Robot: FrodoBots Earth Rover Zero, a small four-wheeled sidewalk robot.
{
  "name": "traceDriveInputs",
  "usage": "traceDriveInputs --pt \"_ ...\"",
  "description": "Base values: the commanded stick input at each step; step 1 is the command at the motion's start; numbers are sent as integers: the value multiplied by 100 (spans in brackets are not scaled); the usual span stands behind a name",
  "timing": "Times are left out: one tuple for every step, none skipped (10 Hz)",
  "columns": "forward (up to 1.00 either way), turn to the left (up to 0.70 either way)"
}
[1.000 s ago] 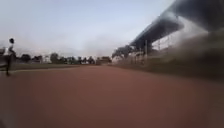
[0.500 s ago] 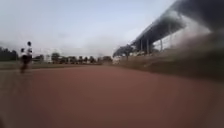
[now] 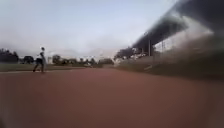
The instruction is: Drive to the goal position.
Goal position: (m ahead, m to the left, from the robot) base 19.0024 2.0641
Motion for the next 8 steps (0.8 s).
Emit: traceDriveInputs --pt "70 0" --pt "70 0" --pt "70 0" --pt "70 0" --pt "70 0" --pt "70 0" --pt "70 0" --pt "70 0"
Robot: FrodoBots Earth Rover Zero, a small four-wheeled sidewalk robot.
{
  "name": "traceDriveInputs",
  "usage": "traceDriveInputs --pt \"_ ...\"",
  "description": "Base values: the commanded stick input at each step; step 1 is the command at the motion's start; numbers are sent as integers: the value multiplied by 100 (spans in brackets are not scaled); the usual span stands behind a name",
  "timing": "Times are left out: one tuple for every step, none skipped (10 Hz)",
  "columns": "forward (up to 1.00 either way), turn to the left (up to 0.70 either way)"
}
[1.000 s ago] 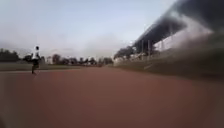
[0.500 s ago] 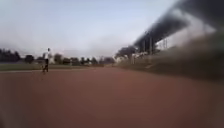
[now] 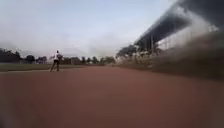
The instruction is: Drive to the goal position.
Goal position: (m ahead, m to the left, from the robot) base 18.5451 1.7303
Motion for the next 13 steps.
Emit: traceDriveInputs --pt "70 0" --pt "70 0" --pt "70 0" --pt "70 0" --pt "70 0" --pt "70 0" --pt "70 0" --pt "70 0" --pt "70 0" --pt "70 0" --pt "70 0" --pt "70 0" --pt "70 0"
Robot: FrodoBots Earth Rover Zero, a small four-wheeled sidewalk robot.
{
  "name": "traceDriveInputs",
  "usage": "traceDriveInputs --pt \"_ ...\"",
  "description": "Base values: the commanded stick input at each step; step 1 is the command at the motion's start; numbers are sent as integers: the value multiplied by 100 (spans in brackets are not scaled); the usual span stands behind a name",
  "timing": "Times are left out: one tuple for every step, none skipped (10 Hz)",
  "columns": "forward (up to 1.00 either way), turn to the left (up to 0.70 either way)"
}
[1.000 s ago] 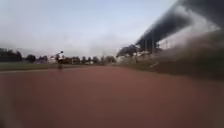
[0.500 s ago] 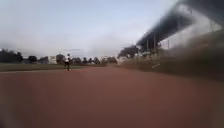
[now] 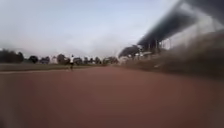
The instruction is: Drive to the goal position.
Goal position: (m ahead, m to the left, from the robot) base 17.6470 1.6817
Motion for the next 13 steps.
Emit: traceDriveInputs --pt "70 0" --pt "70 0" --pt "70 -11" --pt "70 -34" --pt "70 -35" --pt "70 -35" --pt "70 -35" --pt "70 -35" --pt "70 -30" --pt "70 -11" --pt "70 0" --pt "70 0" --pt "70 0"
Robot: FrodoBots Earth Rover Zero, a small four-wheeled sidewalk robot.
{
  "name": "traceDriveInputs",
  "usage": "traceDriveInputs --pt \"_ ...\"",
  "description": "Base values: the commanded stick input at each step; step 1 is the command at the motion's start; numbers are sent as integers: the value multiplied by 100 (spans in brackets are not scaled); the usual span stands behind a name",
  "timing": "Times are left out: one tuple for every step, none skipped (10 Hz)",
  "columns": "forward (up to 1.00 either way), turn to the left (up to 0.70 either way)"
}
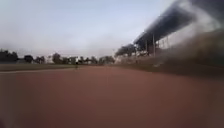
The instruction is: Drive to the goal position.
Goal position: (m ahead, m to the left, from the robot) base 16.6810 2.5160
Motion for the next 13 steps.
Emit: traceDriveInputs --pt "70 -1" --pt "70 -3" --pt "70 -14" --pt "70 -33" --pt "70 -33" --pt "70 -33" --pt "70 -33" --pt "70 -32" --pt "70 -7" --pt "70 -2" --pt "70 0" --pt "70 0" --pt "70 0"
